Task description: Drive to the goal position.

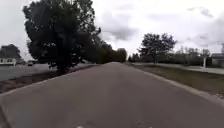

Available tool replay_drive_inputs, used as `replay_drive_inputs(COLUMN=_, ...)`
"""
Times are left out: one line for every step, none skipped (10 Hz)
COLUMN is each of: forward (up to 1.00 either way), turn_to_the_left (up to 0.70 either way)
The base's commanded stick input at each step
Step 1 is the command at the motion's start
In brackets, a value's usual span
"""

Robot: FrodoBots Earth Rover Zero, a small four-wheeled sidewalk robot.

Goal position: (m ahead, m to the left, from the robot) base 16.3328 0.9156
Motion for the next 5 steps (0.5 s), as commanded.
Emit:
replay_drive_inputs(forward=1.00, turn_to_the_left=-0.04)
replay_drive_inputs(forward=1.00, turn_to_the_left=-0.01)
replay_drive_inputs(forward=1.00, turn_to_the_left=-0.01)
replay_drive_inputs(forward=1.00, turn_to_the_left=-0.01)
replay_drive_inputs(forward=1.00, turn_to_the_left=-0.01)
